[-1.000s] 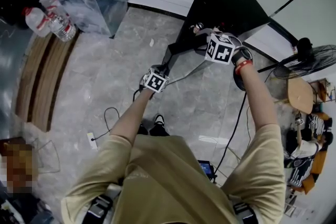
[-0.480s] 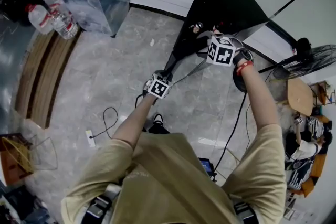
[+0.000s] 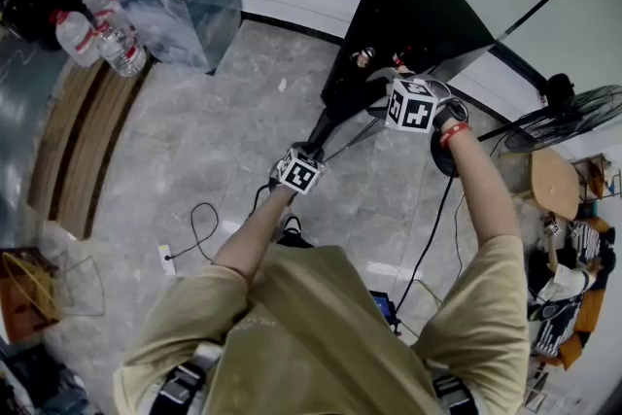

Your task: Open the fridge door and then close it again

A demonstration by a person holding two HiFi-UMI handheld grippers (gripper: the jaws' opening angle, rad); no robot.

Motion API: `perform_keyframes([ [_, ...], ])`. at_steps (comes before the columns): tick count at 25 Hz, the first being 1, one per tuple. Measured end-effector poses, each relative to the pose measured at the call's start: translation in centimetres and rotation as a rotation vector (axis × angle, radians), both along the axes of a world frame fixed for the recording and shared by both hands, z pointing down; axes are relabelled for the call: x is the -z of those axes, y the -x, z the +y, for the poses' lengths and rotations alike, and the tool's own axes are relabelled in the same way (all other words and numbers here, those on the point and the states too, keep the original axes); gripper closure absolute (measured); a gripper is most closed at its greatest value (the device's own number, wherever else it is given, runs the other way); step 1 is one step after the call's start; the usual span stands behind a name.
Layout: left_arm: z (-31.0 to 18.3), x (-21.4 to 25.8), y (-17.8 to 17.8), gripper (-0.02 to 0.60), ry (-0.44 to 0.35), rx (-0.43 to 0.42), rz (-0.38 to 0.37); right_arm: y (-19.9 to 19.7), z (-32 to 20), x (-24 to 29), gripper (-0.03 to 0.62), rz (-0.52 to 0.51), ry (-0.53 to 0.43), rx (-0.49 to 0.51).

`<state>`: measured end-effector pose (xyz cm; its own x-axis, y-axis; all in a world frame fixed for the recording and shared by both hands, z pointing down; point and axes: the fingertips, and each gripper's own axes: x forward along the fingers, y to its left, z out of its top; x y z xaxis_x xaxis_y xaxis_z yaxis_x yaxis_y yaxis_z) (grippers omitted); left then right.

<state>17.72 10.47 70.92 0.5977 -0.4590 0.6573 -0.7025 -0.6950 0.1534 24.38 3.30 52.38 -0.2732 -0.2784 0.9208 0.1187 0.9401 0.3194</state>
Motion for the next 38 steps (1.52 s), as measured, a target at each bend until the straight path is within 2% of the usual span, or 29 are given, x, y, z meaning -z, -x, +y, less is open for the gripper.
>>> perform_keyframes([
  [5, 1.0, 0.0, -0.7, 0.523, 0.000, 0.004, 0.009, -0.6, 0.8, 0.1, 0.335, 0.017, 0.007, 0.017],
  [24, 6.1, -0.2, -4.7, 0.535, 0.050, -0.087, 0.043, -3.0, 4.3, -0.2, 0.313, 0.062, 0.026, 0.066],
  [33, 5.7, -0.1, -4.1, 0.534, 0.048, -0.100, 0.012, -2.9, 4.1, -0.4, 0.306, 0.058, 0.016, 0.046],
  [38, 5.7, -0.3, -1.7, 0.533, 0.043, -0.099, -0.027, -2.6, 4.6, -0.1, 0.289, 0.021, 0.034, 0.011],
])
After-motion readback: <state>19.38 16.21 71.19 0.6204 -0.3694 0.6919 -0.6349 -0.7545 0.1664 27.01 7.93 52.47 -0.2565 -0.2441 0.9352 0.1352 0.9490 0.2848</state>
